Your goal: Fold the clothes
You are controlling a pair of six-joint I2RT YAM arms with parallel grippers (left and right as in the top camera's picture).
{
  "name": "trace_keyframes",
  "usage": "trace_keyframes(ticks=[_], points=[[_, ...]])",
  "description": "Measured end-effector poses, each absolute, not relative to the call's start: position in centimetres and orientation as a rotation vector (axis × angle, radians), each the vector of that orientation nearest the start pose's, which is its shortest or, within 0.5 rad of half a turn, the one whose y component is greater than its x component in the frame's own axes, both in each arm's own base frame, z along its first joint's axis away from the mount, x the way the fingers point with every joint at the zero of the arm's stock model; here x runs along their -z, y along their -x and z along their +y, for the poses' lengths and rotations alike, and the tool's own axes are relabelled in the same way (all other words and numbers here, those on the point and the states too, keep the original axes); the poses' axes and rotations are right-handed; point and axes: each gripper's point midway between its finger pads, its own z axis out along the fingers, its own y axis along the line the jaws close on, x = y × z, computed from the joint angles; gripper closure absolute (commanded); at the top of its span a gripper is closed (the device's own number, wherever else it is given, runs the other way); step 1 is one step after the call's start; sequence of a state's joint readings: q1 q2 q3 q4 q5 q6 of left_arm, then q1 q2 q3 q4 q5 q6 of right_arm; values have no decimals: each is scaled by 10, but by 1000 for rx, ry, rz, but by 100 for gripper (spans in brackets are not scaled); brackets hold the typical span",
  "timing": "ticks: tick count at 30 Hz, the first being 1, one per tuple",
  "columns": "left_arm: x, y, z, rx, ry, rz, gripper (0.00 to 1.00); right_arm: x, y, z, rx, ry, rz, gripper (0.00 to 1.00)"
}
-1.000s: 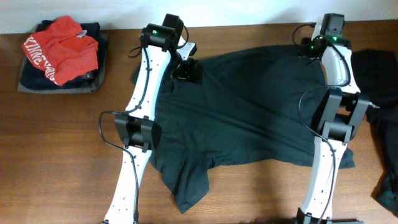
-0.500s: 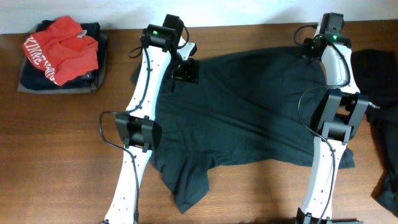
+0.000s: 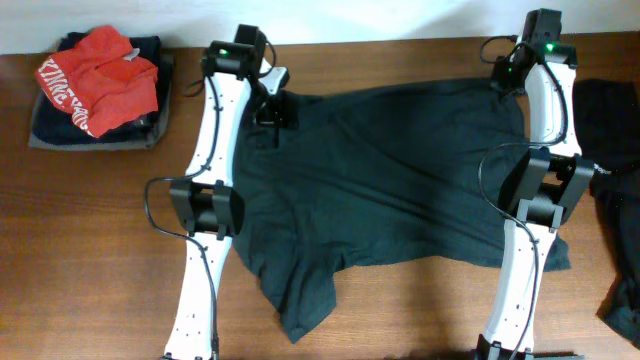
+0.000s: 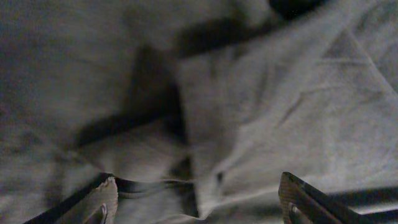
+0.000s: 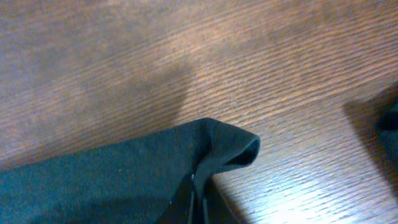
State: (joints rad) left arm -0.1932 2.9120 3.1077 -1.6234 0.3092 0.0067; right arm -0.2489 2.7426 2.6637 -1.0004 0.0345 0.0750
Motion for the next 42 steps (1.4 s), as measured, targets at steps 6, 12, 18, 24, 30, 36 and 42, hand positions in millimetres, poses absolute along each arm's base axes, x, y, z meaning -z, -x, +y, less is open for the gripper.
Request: trace_keyframes(ticks=[6, 12, 18, 24, 30, 36, 42], points=[[-49, -536, -154, 507, -323, 2903, 16, -39, -605, -160, 106, -442, 2625, 96], [-51, -538, -170, 571, -355, 2869, 16, -39, -604, -160, 105, -444, 2631, 96], [-37, -536, -178, 599, -371, 2881, 18, -39, -604, -160, 105, -443, 2631, 96], [-26, -539, -181, 612, -378, 2877, 68, -39, -604, -160, 104, -444, 2630, 96], [-29, -541, -187, 672, -384, 2854, 99, -39, -604, -160, 104, -444, 2632, 96], [-28, -533, -188, 691, -384, 2884, 99, -36, -599, -159, 101, -451, 2655, 96], [-28, -528, -186, 680, -427, 2892, 99, -33, -590, -156, 88, -504, 2687, 96]])
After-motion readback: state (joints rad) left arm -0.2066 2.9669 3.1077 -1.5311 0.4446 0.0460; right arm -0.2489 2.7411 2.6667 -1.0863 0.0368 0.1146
